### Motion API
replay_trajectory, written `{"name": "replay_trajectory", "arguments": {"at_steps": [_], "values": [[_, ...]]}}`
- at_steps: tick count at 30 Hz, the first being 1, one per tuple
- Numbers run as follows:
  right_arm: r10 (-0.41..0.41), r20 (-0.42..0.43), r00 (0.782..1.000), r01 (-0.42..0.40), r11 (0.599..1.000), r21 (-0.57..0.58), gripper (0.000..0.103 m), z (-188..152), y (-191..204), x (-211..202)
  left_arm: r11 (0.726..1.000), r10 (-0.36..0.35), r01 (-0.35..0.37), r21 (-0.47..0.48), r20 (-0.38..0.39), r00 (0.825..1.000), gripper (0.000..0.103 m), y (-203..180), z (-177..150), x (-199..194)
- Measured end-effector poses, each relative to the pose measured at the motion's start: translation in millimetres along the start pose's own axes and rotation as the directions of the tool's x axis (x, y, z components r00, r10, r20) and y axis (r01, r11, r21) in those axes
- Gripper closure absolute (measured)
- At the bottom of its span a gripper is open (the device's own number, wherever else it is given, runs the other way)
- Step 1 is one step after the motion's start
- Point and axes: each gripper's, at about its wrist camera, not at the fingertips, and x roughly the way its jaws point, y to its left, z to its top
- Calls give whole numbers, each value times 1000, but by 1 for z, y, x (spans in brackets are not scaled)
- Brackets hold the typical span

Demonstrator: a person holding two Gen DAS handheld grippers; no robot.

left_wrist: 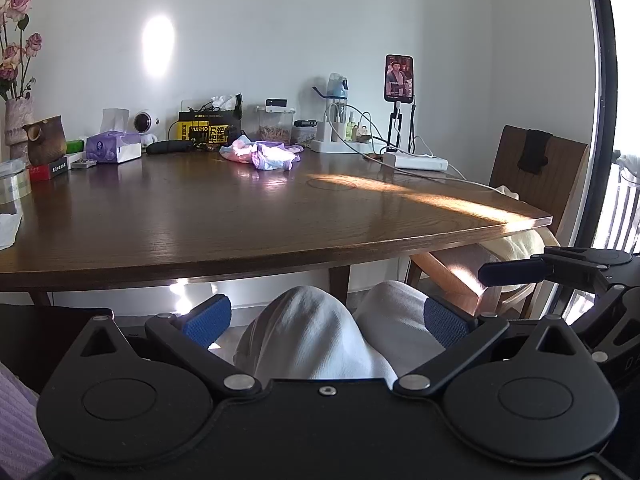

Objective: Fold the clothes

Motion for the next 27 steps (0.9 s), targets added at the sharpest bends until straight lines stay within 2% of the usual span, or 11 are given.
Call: {"name": "replay_trajectory", "arguments": {"at_steps": [23,27], "values": [[-14,-6,1000,14,1000,0,5,-5,6,-2,1000,12,-12,-4,-17,1000,0,-2,-3,3],[-10,3,1000,10,1000,0,5,6,-10,6,1000,28,-28,8,-6,1000,0,-2,1,7]]}}
